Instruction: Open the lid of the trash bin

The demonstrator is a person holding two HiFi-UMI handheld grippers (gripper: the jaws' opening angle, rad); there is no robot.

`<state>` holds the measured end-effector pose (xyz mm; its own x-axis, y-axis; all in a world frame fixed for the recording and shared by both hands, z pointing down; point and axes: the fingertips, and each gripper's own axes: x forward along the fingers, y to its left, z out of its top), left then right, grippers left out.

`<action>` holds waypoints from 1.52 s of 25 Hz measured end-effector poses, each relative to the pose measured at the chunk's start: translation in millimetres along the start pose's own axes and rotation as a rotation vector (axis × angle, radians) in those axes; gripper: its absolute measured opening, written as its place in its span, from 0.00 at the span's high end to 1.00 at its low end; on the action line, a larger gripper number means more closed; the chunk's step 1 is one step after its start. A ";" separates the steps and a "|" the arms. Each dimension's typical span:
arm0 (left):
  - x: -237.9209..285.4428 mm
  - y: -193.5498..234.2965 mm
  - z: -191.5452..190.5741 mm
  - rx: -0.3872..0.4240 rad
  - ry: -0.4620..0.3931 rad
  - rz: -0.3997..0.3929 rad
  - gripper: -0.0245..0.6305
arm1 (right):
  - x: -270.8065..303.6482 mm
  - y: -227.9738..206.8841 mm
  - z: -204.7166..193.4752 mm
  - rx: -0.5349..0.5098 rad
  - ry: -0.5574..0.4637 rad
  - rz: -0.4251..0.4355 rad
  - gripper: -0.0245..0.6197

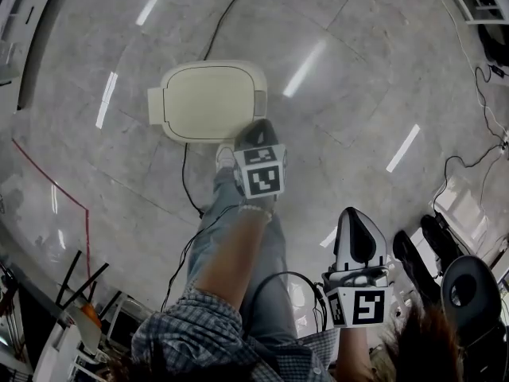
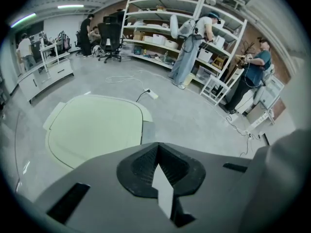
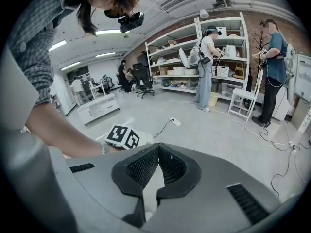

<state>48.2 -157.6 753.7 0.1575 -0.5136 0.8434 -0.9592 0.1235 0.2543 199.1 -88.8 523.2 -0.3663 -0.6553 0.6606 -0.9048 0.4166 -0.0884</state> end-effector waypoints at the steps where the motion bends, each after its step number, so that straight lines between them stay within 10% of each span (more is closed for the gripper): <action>1: 2.1 1.9 -0.9 -0.013 0.009 0.015 0.96 | -0.1 -0.1 -1.6 0.001 0.004 0.001 0.93; 19: 33.4 6.0 -2.8 -0.070 0.102 0.097 0.96 | 3.4 -4.3 -9.7 0.024 0.024 0.001 0.93; 38: 36.7 -4.6 -19.5 0.188 0.209 0.155 0.96 | 1.8 -7.5 -20.6 0.060 0.087 -0.028 0.93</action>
<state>63.0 -160.4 792.8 0.0326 -0.3130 0.9492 -0.9991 0.0170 0.0399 209.6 -80.2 540.4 -0.3230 -0.6075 0.7256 -0.9266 0.3591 -0.1118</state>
